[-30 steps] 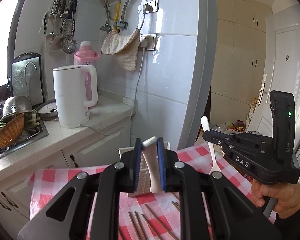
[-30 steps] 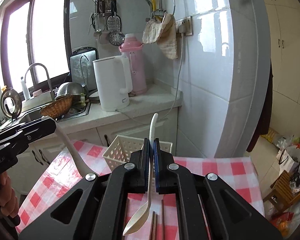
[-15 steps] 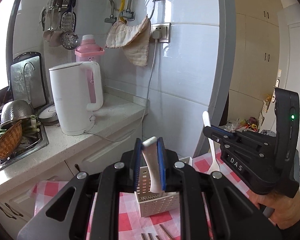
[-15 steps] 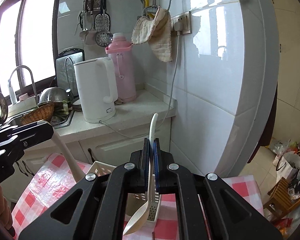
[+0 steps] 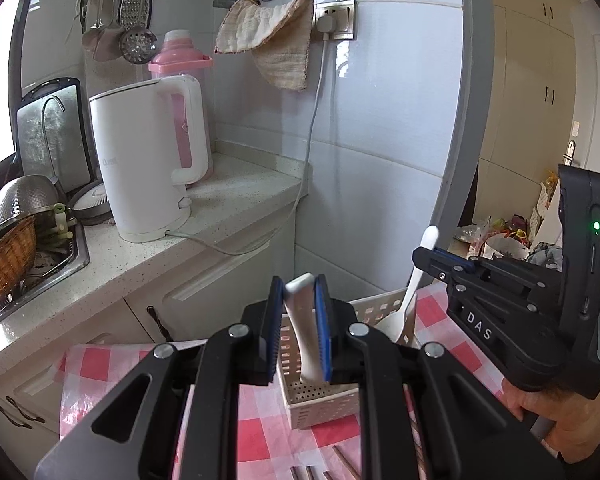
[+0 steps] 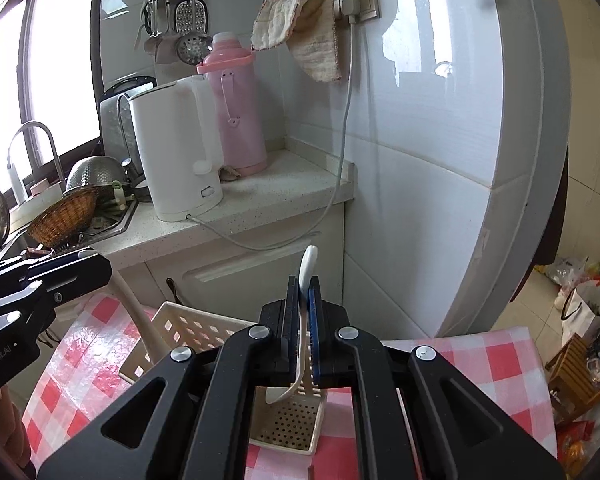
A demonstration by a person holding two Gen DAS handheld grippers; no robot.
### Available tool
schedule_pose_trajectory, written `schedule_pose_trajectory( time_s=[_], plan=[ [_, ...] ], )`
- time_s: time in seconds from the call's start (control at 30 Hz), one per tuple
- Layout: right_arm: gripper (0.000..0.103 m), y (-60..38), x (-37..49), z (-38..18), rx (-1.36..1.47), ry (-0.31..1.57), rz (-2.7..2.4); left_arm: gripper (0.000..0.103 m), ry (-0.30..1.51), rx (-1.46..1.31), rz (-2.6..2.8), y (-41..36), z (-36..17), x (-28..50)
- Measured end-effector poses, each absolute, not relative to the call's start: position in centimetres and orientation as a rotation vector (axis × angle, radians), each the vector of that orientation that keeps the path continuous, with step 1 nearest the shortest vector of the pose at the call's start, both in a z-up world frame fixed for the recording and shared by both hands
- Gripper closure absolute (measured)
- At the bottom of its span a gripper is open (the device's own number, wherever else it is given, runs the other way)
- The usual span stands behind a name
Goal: Organize utensils
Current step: 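Lower the spoons into the basket and open both tools, then move both tools down toward the wooden chopsticks on the cloth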
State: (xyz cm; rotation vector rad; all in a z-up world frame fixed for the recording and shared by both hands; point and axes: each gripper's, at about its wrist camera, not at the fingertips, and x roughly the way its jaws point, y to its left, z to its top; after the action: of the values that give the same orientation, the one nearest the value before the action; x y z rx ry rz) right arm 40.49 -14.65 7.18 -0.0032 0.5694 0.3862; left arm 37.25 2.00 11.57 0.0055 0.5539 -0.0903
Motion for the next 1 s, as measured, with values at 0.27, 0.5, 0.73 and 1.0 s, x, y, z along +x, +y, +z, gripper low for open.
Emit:
schedule_pose_trajectory(
  time_s=[0.27, 0.5, 0.73, 1.0],
  plan=[
    [0.072, -16.3, 39.0, 6.3, 0.008, 0.624, 0.367, 0.086, 0.606, 0.011, -0.132, 0.6, 10.5, 37.8],
    [0.062, -18.4, 35.4, 6.3, 0.017, 0.614, 0.359, 0.086, 0.612, -0.016, -0.193, 0.1, 10.4, 36.0],
    [0.043, -20.1, 31.7, 5.9, 0.035, 0.62, 0.364, 0.086, 0.59, -0.04, -0.233, 0.1, 11.3, 32.5],
    [0.028, -21.8, 26.9, 2.4, 0.029, 0.678, 0.349, 0.074, 0.554, -0.104, -0.207, 3.2, 10.9, 26.1]
  ],
)
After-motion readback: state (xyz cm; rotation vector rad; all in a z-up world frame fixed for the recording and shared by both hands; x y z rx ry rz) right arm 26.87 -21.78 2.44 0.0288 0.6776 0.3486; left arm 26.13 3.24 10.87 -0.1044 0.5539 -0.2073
